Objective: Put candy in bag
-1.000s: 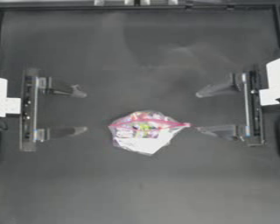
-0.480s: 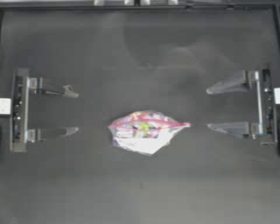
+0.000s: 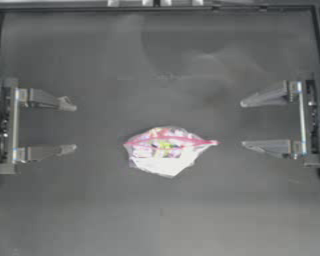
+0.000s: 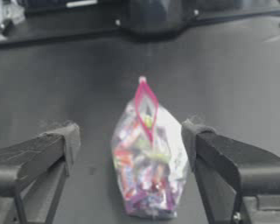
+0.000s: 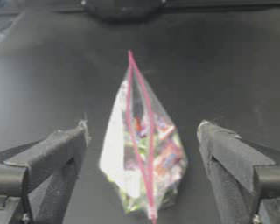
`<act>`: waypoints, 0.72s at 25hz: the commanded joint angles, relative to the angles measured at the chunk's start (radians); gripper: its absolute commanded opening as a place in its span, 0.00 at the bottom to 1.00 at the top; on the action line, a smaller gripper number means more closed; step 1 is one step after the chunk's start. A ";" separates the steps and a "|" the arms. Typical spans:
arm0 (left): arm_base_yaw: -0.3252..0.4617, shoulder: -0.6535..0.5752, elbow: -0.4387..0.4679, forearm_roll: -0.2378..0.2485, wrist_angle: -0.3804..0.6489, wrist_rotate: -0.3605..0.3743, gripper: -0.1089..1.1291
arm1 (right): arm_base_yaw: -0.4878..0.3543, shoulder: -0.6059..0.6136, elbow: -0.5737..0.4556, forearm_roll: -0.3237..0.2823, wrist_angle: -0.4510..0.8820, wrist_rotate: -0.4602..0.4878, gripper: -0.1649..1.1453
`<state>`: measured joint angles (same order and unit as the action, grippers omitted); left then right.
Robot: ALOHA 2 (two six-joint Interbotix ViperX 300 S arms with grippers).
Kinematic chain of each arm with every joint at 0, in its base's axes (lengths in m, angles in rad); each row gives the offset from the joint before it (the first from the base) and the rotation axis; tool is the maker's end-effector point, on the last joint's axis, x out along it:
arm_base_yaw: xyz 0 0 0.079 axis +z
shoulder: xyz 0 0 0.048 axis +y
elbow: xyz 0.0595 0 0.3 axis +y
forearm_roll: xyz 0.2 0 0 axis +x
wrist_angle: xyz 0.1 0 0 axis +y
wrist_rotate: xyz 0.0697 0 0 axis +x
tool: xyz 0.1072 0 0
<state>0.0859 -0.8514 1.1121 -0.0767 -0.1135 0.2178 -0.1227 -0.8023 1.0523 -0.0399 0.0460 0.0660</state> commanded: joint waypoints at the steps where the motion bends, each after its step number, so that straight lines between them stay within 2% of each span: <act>1: 0.002 -0.034 0.002 -0.002 -0.005 0.000 0.89 | 0.000 -0.015 -0.003 -0.002 -0.009 0.000 0.90; 18: 0.002 -0.123 0.029 -0.002 -0.012 0.000 0.89 | -0.006 -0.098 0.035 0.000 -0.038 0.002 0.90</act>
<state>0.0859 -0.9695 1.1505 -0.0767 -0.1166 0.2178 -0.1273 -0.8989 1.0968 -0.0399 0.0215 0.0660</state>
